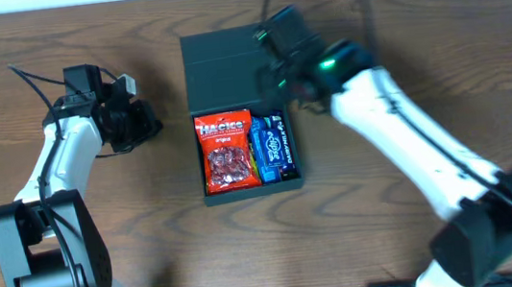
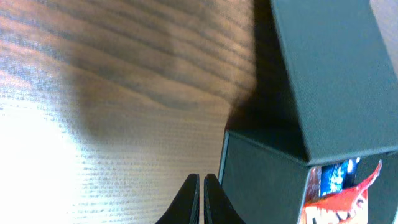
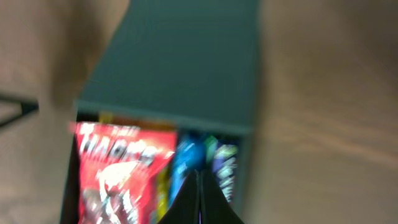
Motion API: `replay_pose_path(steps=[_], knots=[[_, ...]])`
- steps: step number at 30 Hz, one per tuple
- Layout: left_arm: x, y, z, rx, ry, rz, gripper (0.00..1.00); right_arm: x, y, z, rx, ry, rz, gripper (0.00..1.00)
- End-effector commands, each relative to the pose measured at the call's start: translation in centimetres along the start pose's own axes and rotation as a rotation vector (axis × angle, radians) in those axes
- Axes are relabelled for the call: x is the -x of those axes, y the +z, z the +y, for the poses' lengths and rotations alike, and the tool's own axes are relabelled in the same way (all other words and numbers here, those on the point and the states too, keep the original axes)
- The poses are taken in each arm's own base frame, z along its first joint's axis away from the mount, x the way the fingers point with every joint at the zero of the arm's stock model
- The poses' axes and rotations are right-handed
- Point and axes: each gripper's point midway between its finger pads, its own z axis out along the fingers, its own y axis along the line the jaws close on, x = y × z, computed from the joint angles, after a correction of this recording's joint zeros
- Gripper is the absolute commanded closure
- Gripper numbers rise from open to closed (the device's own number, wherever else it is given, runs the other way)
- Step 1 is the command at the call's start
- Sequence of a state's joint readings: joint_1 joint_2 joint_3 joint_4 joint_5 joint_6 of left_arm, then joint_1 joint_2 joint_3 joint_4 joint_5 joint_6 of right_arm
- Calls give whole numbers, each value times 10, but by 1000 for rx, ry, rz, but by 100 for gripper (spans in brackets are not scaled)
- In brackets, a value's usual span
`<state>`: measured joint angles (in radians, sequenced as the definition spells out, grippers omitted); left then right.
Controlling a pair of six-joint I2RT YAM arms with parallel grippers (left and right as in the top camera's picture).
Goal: Pack container
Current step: 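Lower the Eclipse tin into the box front and release it, then raise both grippers to the box lid's back edge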
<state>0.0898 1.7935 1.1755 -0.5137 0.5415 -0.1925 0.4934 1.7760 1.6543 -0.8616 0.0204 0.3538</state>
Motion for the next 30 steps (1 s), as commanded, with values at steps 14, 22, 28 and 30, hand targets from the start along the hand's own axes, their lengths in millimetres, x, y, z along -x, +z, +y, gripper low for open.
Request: replay_pose_path(steps=[14, 22, 28, 30], knots=[[68, 68, -29, -136, -268, 1, 94, -26, 151, -85, 405, 291, 229, 99], [82, 101, -61, -143, -247, 105, 94, -24, 173, -84, 456, 313, 208, 99], [72, 108, -60, -125, -278, 146, 94, -29, 190, -66, 586, 373, 268, 98], [72, 107, -59, -130, -282, 149, 94, -29, 192, -58, 614, 369, 279, 98]])
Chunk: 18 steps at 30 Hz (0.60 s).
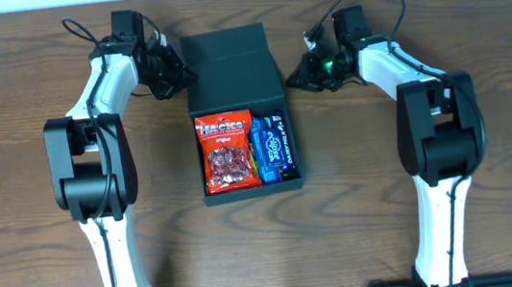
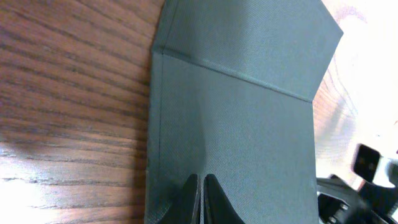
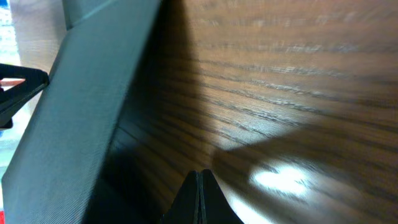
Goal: Pack container
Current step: 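Raise both grippers to the box lid's back edge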
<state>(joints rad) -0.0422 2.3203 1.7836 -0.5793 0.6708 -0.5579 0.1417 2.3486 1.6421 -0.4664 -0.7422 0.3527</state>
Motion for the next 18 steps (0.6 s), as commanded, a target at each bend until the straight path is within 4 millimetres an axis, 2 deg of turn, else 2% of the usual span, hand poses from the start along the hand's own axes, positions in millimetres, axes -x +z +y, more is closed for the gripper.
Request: replay_pose_path(steps=[1, 5, 7, 9, 12, 14, 16, 18], knots=[[-2, 4, 7, 1, -33, 25, 94, 0, 8, 21, 87, -1, 32, 98], [6, -9, -12, -79, -5, 29, 94, -4, 15, 39, 132, -42, 43, 99], [15, -26, -26, -115, 22, 12, 94, -2, 16, 52, 187, -79, 41, 99], [31, -53, -30, -114, 62, -48, 94, -2, 16, 57, 207, -83, 41, 99], [54, -89, -16, -88, 32, -139, 94, -2, 16, 58, 218, -83, 44, 99], [66, -109, 6, -68, -14, -170, 94, 0, 14, 66, 260, -109, 38, 98], [65, -117, 33, -29, -93, -153, 94, 3, 11, 75, 306, -143, 30, 99], [57, -116, 50, -5, -133, -120, 94, 5, 10, 81, 335, -165, 24, 99]])
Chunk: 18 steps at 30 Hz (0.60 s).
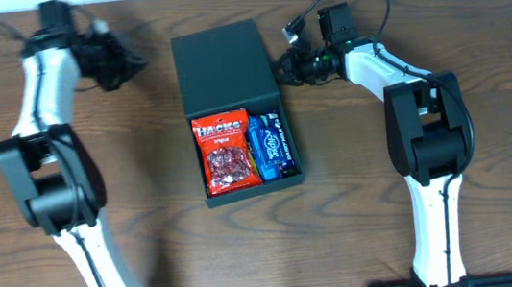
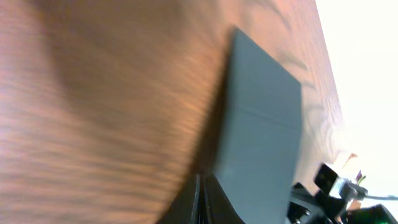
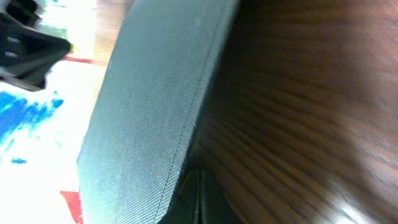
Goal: Pack container
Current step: 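Raise both grippers to the box lid's back edge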
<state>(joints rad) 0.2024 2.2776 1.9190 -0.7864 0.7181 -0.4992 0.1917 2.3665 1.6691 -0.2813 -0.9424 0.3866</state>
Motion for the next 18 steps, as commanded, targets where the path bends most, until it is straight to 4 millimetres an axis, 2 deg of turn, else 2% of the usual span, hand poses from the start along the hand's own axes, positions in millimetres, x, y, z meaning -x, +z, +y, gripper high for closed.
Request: replay_pose_path(steps=[1, 5, 10, 13, 18], knots=[[-6, -3, 13, 35, -1, 9, 94, -2, 2, 19, 94, -20, 29, 98], [-24, 20, 22, 57, -11, 65, 94, -3, 1, 24, 125, -38, 37, 99], [-47, 57, 13, 22, -6, 148, 94, -3, 3, 34, 166, -87, 41, 99], [-51, 65, 11, 22, -11, 160, 94, -4, 5, 36, 169, -92, 44, 99], [-51, 70, -2, -20, 10, 158, 94, -7, 4, 41, 200, -108, 56, 98]])
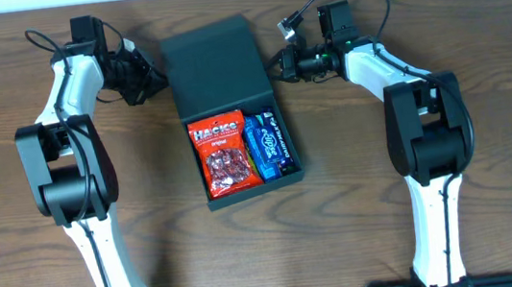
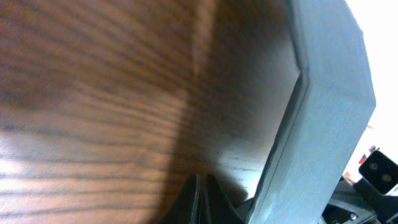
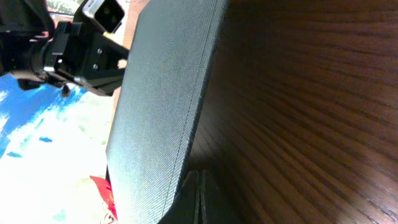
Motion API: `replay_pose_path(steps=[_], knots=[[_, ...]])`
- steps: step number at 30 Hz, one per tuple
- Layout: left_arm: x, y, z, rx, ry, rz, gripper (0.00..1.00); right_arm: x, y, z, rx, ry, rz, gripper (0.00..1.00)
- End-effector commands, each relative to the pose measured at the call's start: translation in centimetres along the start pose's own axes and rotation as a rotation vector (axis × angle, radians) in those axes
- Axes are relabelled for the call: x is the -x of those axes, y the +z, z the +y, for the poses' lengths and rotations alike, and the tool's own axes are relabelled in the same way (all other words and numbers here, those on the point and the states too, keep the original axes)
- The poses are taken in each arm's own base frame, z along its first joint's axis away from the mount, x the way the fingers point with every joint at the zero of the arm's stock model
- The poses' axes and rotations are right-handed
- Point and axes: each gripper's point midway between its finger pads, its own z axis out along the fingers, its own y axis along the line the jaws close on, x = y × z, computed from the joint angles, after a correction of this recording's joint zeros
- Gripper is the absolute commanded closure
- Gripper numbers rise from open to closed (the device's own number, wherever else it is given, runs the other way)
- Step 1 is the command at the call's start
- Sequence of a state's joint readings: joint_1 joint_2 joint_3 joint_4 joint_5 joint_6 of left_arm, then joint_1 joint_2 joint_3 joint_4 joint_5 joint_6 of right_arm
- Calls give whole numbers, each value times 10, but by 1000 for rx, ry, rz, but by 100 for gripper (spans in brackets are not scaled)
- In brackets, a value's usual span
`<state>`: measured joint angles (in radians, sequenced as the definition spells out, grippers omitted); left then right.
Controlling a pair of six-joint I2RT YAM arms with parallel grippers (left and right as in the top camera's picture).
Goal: Pack container
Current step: 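Raise both grippers to the box lid's back edge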
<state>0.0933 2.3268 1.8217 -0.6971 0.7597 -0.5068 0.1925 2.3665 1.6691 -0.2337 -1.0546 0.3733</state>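
The dark green box (image 1: 253,188) lies open in the overhead view, holding a red snack bag (image 1: 221,153) and blue bars (image 1: 266,142). Its lid (image 1: 214,64) lies over the rear half, slightly turned. My left gripper (image 1: 148,79) is shut, low on the table just beside the lid's left edge. In the left wrist view the gripper (image 2: 200,188) points at the lid's side (image 2: 320,118). My right gripper (image 1: 279,64) is shut beside the lid's right edge. The right wrist view shows the gripper (image 3: 198,188) next to the lid (image 3: 163,106). Neither holds anything.
The brown wooden table (image 1: 439,219) spreads around the box. Cables loop off both wrists near the back edge.
My left gripper has come back from the far left to the lid's left edge. The box and lid are turned slightly, with the lid's far end further left. The right gripper has hardly moved.
At first my left gripper was left of the box and the right one over the lid. Then both stood beside the lid's far corners. After that the left was away at the far left. Now both flank the lid, and the box sits slightly turned.
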Motion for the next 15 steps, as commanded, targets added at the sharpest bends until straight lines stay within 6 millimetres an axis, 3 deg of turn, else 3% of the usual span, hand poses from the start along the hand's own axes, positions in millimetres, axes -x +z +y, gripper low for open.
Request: replay_pose_path(steps=[1, 9, 15], knots=[[-4, 9, -3, -24, -18, 24, 94, -5, 8, 20, 90, -54, 40, 99], [-4, 7, -54, -256, 149, 46, 94, -8, 0, 33, 181, -111, 59, 98], [-10, -11, -95, -454, 302, 77, 94, 6, -26, 51, 216, -175, 19, 98]])
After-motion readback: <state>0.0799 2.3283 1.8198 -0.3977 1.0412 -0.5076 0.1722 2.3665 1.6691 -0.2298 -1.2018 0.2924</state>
